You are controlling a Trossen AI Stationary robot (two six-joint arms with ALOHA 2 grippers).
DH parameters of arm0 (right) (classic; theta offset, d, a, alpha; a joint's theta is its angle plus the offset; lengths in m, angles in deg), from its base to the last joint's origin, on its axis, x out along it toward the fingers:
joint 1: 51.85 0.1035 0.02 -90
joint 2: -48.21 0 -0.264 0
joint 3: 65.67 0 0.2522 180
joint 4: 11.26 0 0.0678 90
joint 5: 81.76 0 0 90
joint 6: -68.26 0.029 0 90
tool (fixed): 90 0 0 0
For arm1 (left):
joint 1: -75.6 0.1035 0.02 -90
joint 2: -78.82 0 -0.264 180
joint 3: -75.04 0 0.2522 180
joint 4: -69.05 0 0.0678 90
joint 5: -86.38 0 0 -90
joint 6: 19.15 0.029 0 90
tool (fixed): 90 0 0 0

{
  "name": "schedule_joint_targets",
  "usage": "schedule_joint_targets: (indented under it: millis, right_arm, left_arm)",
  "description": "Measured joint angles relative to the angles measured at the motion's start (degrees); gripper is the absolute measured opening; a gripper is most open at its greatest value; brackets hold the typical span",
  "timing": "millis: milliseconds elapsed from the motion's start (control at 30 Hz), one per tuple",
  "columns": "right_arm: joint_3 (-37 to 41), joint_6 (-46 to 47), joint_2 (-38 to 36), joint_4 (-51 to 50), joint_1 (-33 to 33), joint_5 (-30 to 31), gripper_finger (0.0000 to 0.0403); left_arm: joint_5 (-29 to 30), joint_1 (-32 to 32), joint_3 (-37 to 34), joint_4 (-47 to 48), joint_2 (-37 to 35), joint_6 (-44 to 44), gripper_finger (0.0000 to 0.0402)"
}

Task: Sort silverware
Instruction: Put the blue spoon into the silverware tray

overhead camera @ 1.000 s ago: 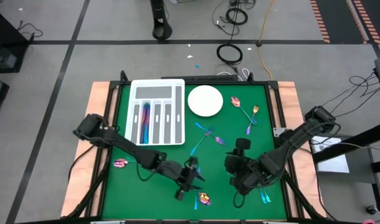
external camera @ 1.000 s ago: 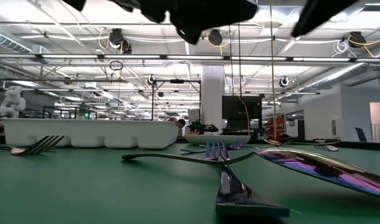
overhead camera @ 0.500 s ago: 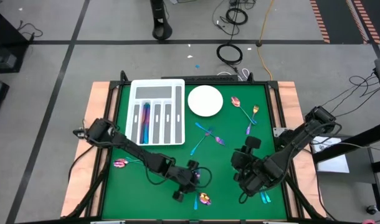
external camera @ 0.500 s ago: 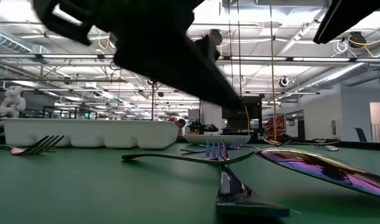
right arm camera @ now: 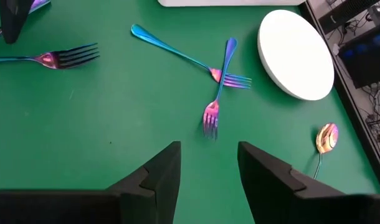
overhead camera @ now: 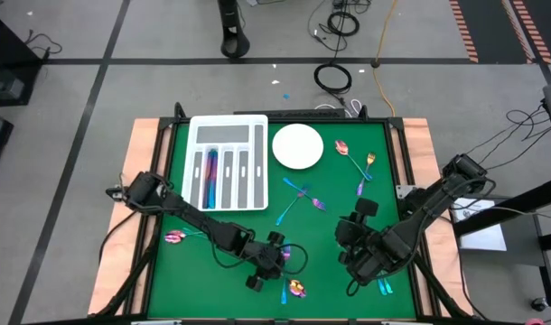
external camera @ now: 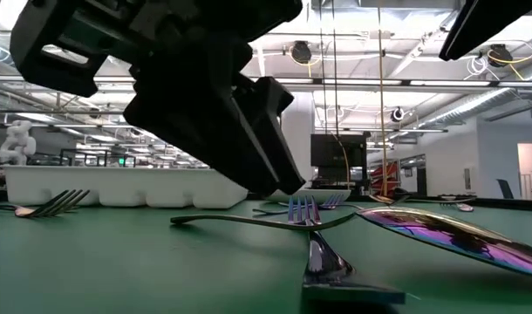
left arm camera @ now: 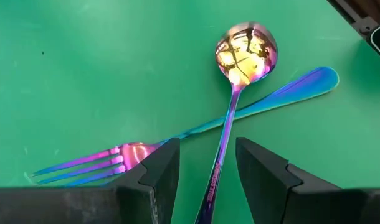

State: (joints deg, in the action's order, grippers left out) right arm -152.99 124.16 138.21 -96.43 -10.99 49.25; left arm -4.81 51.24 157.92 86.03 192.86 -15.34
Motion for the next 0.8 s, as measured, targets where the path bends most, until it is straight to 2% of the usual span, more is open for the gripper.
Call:
schedule_joint_targets:
  millis: [167,267,433,633,800]
  right_arm:
    - [0.0,-0.18,0.0,0.05,0.0,2.39,0.0148]
    - [0.0,-0.55,0.0,0.12,-0.01,2.66,0.0148]
    - [0.0,-0.6,0.0,0.34,0.0,2.67,0.0148]
    - [0.02,-0.61,0.0,0.81,0.0,2.58,0.0148]
    - [0.02,-0.61,0.0,0.99,0.0,2.54,0.0148]
  left_arm:
    - [0.74,-0.36,1.33,-1.23,0.0,-0.07,0.016]
    - [3.88,-1.75,3.64,-0.69,0.0,1.33,0.016]
    - [9.26,-5.15,5.35,0.92,0.0,8.73,0.016]
    - [14.96,-6.03,5.35,3.42,0.25,10.37,0.016]
    - [18.64,-6.8,5.4,3.14,3.66,13.05,0.016]
